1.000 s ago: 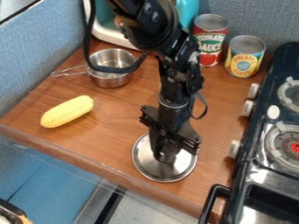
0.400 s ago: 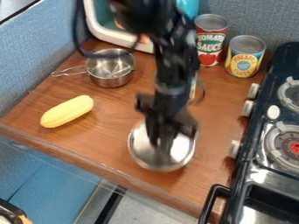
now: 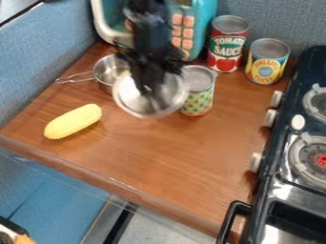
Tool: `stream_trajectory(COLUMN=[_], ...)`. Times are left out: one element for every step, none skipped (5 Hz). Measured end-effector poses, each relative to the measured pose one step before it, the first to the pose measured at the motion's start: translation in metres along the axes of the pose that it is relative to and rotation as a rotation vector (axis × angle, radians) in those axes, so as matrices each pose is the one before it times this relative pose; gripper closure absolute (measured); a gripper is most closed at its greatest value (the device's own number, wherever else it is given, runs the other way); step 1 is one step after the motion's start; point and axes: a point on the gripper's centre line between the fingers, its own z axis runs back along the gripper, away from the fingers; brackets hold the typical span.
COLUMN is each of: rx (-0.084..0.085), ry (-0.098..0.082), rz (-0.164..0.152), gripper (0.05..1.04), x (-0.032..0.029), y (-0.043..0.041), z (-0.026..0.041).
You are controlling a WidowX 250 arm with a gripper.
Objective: Put the silver pot lid on the silver pot
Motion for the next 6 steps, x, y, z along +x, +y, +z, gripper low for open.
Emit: stream_trajectory(rx=[0.0188, 0.0230, 0.0384, 0.0107, 0.0020, -0.0039], ry=[-0.0061, 0.0249, 0.0422, 0.0265, 0.0076, 0.0109], rz=[0.0768, 0.0496, 0.0220, 0.0056, 0.0379, 0.0346], gripper=[0.804, 0.804, 0.804, 0.804, 0.804, 0.804], x=[0.01357, 0.01985, 0.01512, 0.01191, 0.01246, 0.00934], y=[0.03934, 0.02281, 0.01665, 0.00787, 0.01728, 0.01253], z=[-0.00751, -0.01886, -0.01846, -0.01317, -0.00664, -0.00828])
